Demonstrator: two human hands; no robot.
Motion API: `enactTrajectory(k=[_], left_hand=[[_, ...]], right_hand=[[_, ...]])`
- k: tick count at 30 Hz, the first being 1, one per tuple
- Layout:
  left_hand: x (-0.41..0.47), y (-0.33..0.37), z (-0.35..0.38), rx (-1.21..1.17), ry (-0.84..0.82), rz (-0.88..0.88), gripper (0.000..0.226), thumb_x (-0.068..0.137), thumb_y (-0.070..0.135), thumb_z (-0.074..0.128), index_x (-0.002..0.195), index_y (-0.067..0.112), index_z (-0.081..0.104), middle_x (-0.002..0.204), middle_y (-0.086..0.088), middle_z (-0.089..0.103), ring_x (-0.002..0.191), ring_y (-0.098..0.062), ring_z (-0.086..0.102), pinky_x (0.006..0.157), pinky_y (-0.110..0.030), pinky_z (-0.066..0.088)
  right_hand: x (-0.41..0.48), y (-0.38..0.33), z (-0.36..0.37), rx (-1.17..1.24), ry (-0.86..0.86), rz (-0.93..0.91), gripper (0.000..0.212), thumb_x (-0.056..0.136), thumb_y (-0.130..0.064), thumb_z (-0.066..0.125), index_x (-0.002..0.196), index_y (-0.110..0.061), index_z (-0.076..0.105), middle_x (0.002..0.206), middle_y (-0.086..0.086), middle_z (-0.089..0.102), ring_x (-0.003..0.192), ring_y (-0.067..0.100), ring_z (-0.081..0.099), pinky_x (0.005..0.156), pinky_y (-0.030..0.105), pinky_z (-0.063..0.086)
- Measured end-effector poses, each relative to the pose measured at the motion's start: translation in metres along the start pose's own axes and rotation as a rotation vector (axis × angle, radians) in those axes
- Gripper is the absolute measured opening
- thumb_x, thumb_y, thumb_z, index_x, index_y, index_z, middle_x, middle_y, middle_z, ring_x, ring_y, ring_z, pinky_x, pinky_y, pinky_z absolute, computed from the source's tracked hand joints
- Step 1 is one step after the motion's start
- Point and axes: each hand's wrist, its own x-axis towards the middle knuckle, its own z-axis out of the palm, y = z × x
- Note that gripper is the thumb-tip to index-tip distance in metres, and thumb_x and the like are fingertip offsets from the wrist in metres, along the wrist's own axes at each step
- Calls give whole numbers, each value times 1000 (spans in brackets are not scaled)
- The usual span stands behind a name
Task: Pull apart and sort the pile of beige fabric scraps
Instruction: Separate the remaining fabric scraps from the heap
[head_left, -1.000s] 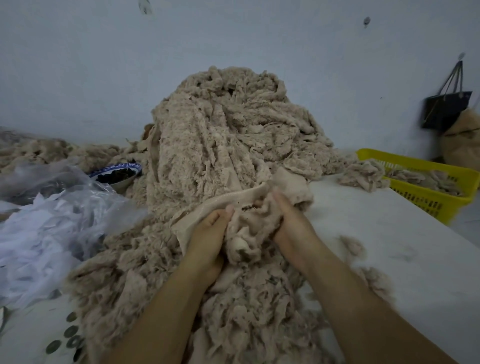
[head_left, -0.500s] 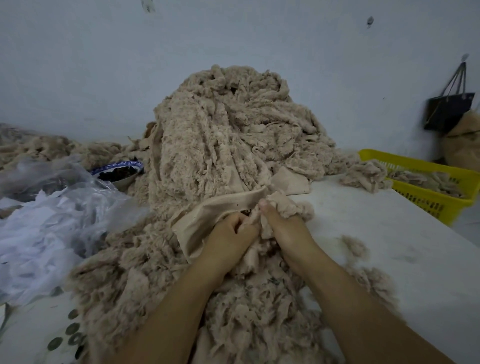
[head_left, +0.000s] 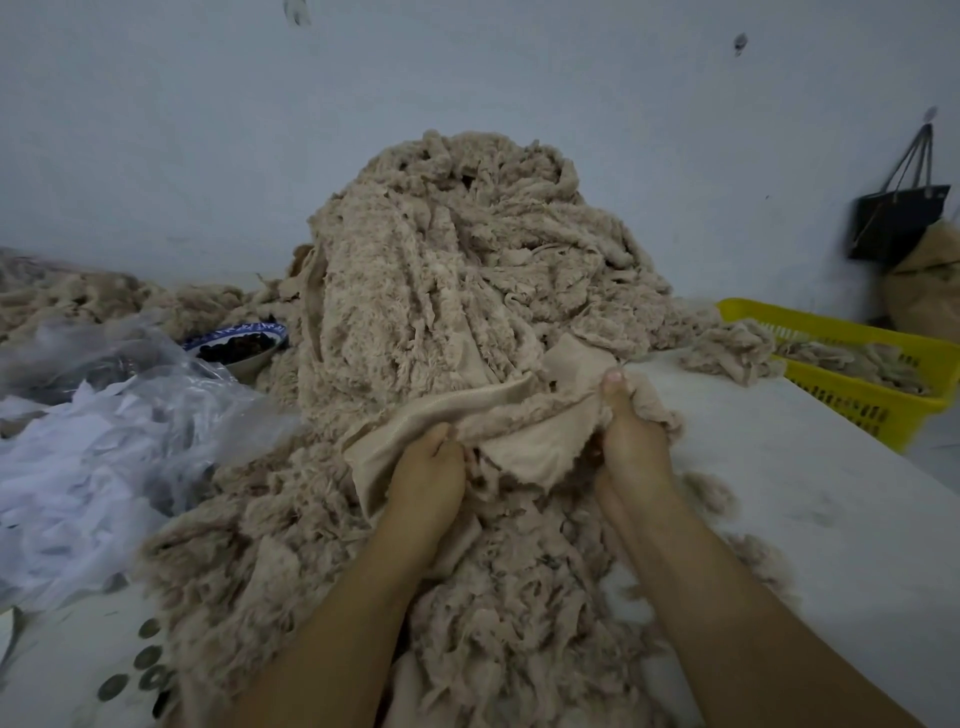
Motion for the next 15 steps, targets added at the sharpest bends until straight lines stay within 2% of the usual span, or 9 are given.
enactTrajectory(k=[1,3,5,7,8,10,11,12,15], left_hand=[[2,1,-1,-136,70,-109,33,100,13,37,76,21,58,69,-4,68,61,-18,56,53,-23,49],[6,7,-7,-476,181,-280,34,99,12,42,68,16,55,46,-1,56,39,-13,46,35,-17,36],[9,9,-12,-637,207,-273,38,97,11,44,61,17,54,49,0,50,32,-10,39,36,-17,32],[6,13,-12,-586,125,-207,45,95,24,48,54,15,64,53,-2,60,34,-12,50,36,-18,38],[2,14,-10,-477,71,-159,51,95,37,46,58,14,72,58,-3,67,39,-12,58,39,-23,46],[-4,11,-9,-18,-15,46,62,97,58,34,81,17,79,74,2,73,61,-7,67,62,-34,58],[-6,8,-9,224,-27,184,62,99,60,31,92,21,78,81,4,74,71,-6,67,73,-36,57],[-6,6,-11,402,-32,310,55,102,57,31,98,24,76,80,6,72,74,-7,65,76,-37,56],[-5,12,-15,749,-62,467,36,105,46,32,117,36,65,65,10,57,63,-10,56,56,-30,45]], right_hand=[[3,-3,-2,51,16,8,28,97,-42,61,105,-16,69,81,-5,76,81,13,74,67,29,59],[4,-9,-6,118,15,11,28,99,-40,58,92,-14,66,59,-9,70,54,5,68,47,18,51],[5,-10,-8,94,-3,0,31,100,-39,57,81,-16,62,46,-11,60,40,2,55,39,15,43],[0,-8,-5,30,-34,-11,34,98,-40,59,74,-16,62,43,-9,56,38,3,49,38,16,39],[-2,-6,-3,15,-53,-13,35,97,-39,61,71,-16,63,44,-7,55,38,5,48,39,17,38],[-4,-5,1,26,-86,-9,39,94,-37,65,62,-15,71,50,-4,56,45,10,48,47,20,39],[-7,-6,3,31,-110,-9,42,94,-36,67,58,-15,74,53,-2,57,49,11,48,51,23,40],[-8,-7,4,35,-131,-16,42,93,-35,67,55,-20,76,56,-1,57,50,11,49,53,24,41],[-13,-8,4,22,-179,-66,34,92,-34,70,61,-23,79,64,-1,69,53,10,62,48,21,50]])
